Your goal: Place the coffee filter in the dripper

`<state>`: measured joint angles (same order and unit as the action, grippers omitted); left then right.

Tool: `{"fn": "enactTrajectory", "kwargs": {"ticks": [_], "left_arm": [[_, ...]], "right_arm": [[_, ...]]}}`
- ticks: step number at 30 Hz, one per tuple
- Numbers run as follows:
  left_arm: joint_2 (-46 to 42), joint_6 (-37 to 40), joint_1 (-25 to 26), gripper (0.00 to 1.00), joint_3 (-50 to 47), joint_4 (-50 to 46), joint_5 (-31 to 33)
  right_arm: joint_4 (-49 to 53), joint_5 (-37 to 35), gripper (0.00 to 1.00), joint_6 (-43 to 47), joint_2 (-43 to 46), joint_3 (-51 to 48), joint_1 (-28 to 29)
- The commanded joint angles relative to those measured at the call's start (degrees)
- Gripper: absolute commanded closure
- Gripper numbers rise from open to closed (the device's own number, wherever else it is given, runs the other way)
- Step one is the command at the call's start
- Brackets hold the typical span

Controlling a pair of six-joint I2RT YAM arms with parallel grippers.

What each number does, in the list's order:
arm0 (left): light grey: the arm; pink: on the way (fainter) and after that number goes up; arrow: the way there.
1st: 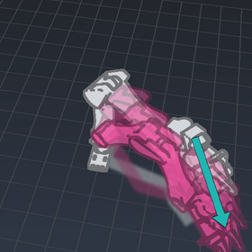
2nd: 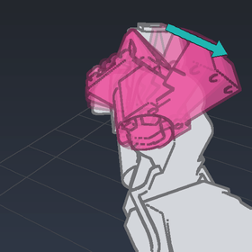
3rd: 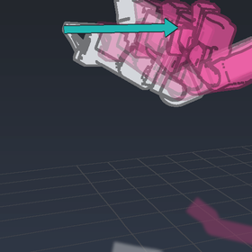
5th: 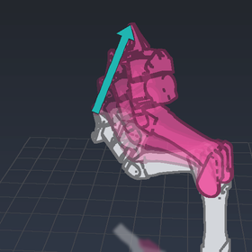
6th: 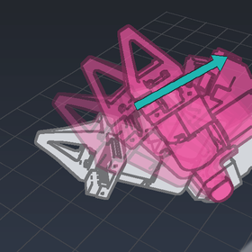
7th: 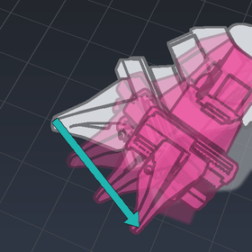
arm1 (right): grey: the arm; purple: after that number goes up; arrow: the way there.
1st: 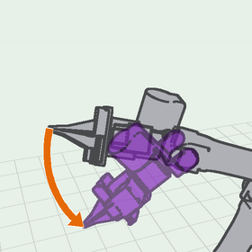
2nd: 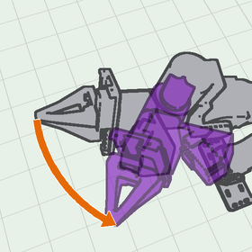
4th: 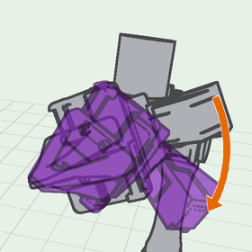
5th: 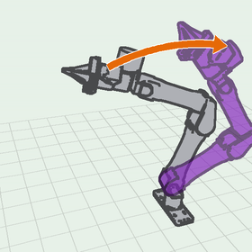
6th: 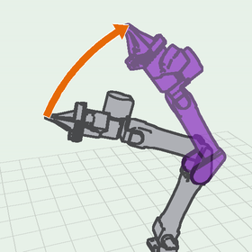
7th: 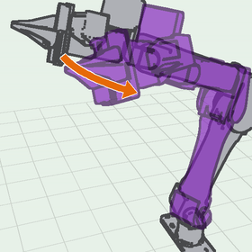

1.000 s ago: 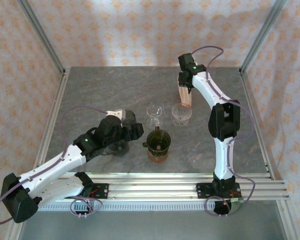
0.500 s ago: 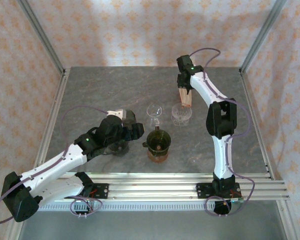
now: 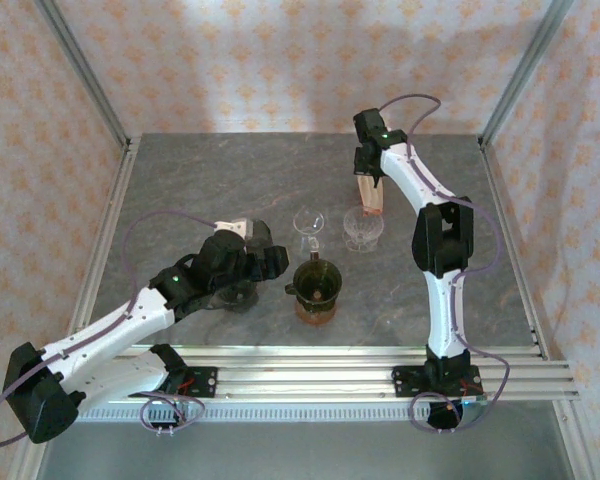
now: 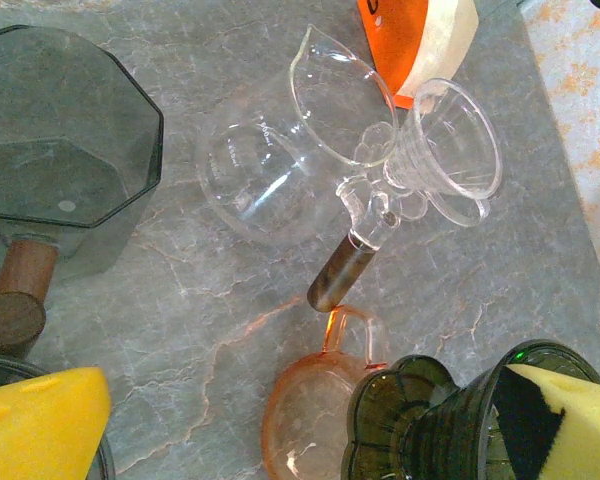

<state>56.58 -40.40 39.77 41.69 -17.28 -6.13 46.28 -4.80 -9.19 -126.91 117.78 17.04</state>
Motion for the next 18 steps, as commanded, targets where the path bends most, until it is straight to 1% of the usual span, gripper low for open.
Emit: {"fn": "enactTrajectory", "kwargs": {"ticks": [1,3,7,18], "left_arm": [[0.2,0.7,0.4,0.01,1.4,1.2,0.4],[0.3,0.7,0.4,0.01,1.3,1.3,0.4],[0.4,0.5,0.4,0.01,1.0,1.5,0.3],[-0.2,-0.2,0.4,0.01,1.2,1.6,0.0]], "right_arm": [[0.8,-1.9,0.96,0.5,0.7,1.1,-0.3],[0.8,-1.5,1.0,0.6,1.0,1.1,-0.3],[0.9,-1.8,1.0,0.5,1.4,0.7,-0.2],[-1.1,-2.4,1.0,-0.2,8.2,-4.7,0.1]]}}
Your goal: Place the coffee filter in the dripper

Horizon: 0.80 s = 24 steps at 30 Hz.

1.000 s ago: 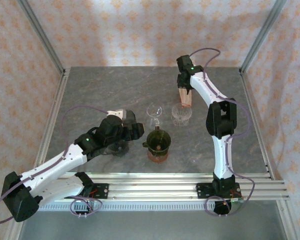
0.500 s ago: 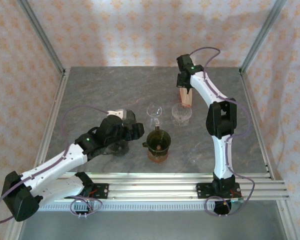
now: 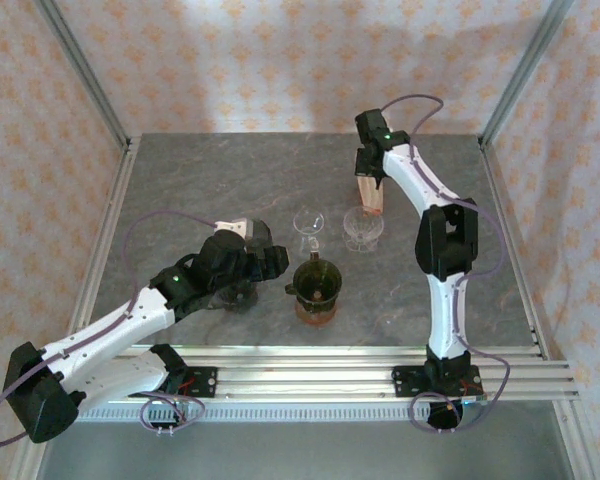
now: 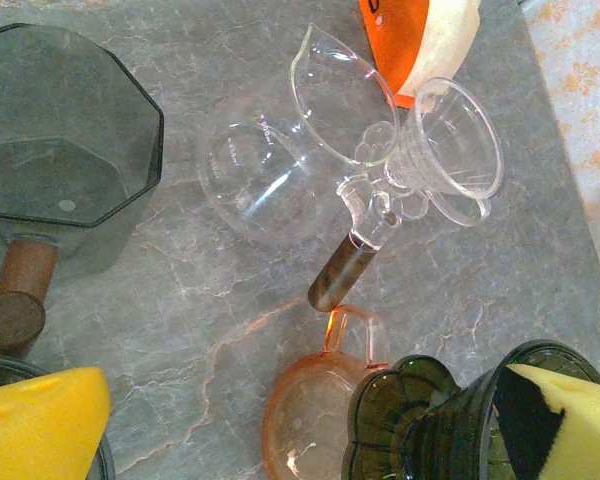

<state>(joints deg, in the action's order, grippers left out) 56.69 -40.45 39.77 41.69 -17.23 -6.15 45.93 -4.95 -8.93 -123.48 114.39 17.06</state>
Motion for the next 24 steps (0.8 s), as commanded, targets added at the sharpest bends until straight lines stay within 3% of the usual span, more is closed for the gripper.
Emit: {"fn": "enactTrajectory", "kwargs": {"ticks": [1,13,24], "left_arm": [[-0.3,-0.2,0.4,0.01,1.1,1.5,-0.1],[-0.8,-0.2,0.4,0.01,2.1,0.5,0.1],[-3.2,-0.2,0.4,0.01,5.1,-2.2,-2.5]], "right_arm": [[-0.9,-2.4,1.0,-0.5,5.2,-1.7,0.1],[-3.1,-4.6,1.0,-1.9,15.0,-9.6,0.8],[-2.4,-6.4,1.0,-4.4,35.3,-20.4,6.9]]}}
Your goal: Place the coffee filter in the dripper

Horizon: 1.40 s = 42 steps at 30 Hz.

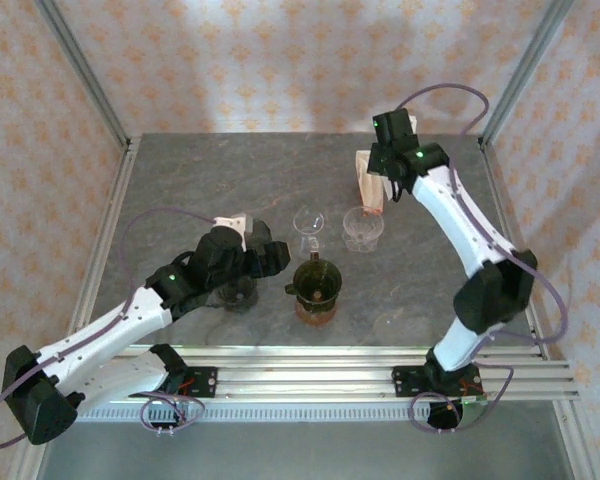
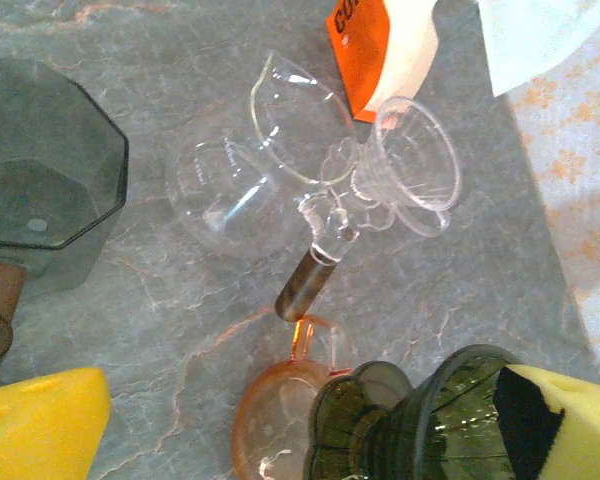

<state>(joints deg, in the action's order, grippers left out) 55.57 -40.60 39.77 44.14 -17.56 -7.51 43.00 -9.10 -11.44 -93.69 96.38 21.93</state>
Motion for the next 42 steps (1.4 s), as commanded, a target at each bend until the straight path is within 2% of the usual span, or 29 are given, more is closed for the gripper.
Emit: {"fn": "enactTrajectory", "kwargs": {"ticks": [1,4,10,18,27,35,42], "left_arm": [[-2.6,0.0,0.4,0.01,2.8,-2.4,-1.0],[-4.8,-0.2,0.5,0.01,2.7,-3.8,-1.3],[-8.8,-2.0,1.3,0.01,2.2,-5.8,-2.8],[-13.7,-2.0,1.5,0.01,-0.1,-11.4,-1.7],[-13.6,-1.7,1.5,0.01,0.0,-14.2,-2.1],[-12.3,-2.1,1.5,0.01,0.0,-11.9,-4.4],[-11.3,-2.0,1.6,0.02,-0.2,-10.8,-6.9]], "right_arm": [[0.7,-2.0,1.0,-2.4,7.9,-3.9,3.0],[2.3,-1.8,1.0,-4.6,15.6,-8.6,6.9],[9.0,-0.4,1.0,-10.4,28.6,-14.8,19.2],[20.2,5.7,1.0,-17.9,36.4,-15.6,32.3],[26.5,11.1,1.0,-24.2,32.5,-12.9,39.9],[26.8,11.5,1.0,-24.2,24.5,-7.8,40.2],[32.0,9.2,1.0,-22.8,14.5,0.5,40.1]]}}
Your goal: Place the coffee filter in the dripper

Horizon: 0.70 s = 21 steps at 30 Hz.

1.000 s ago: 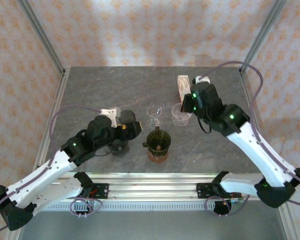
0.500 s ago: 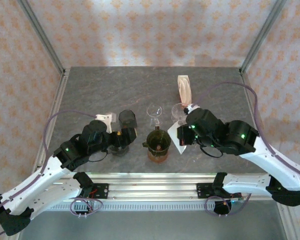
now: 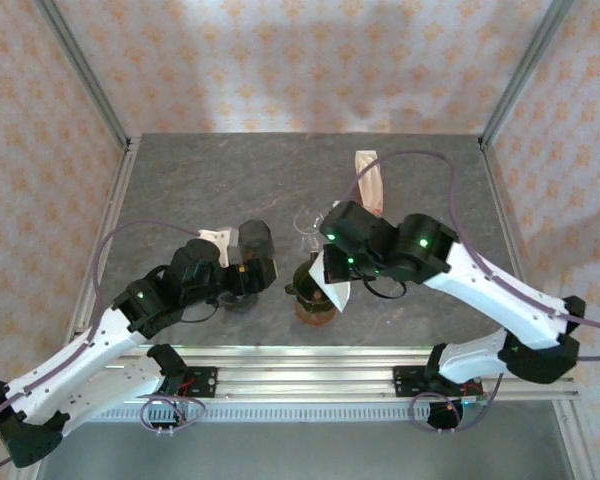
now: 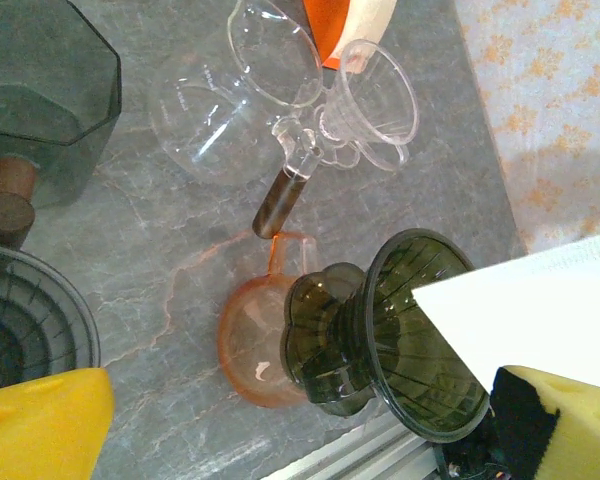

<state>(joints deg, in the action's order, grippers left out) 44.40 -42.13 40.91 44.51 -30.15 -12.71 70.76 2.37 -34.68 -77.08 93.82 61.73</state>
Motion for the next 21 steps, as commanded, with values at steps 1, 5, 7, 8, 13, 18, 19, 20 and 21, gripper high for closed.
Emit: {"fn": "enactTrajectory", "kwargs": {"ticks": [1,5,7,8,13,18,19,20,21], "left_arm": [[-0.3,-0.6,0.5,0.02,-0.6,2.0,-1.9],[-0.5,-0.7,0.5,0.02,-0.8,3.1,-2.7],[-0.4,-1.0,0.5,0.02,-1.0,4.0,-3.5],[-0.3,-1.2,0.5,0.02,-1.3,4.4,-3.8],[-0.3,-1.9,1.0,0.02,-2.4,5.5,-4.1],[-0.5,-2.4,1.2,0.02,-3.6,5.8,-3.5],[-0.5,-2.5,1.2,0.02,-3.7,6.0,-3.6],[-0.5,-2.6,1.3,0.02,-3.8,6.2,-3.6],[-0.5,-2.7,1.3,0.02,-3.9,6.4,-3.5]], "right_arm": [[4.9,-2.4,1.0,0.6,-3.3,4.0,0.3],[5.4,-1.9,1.0,1.6,-7.4,6.4,-0.2],[4.8,-1.1,1.0,2.1,-9.0,6.6,-1.1],[3.8,-0.5,1.0,2.4,-9.7,6.4,-1.5],[-0.2,0.5,1.0,3.1,-11.9,5.1,-2.6],[-5.9,3.6,1.0,2.5,-13.5,1.7,-3.6],[-6.8,3.9,1.0,2.4,-13.7,1.2,-3.8],[-7.3,3.9,1.0,2.4,-14.0,0.7,-4.0],[-7.9,3.9,1.0,2.4,-14.2,0.4,-4.2]]}}
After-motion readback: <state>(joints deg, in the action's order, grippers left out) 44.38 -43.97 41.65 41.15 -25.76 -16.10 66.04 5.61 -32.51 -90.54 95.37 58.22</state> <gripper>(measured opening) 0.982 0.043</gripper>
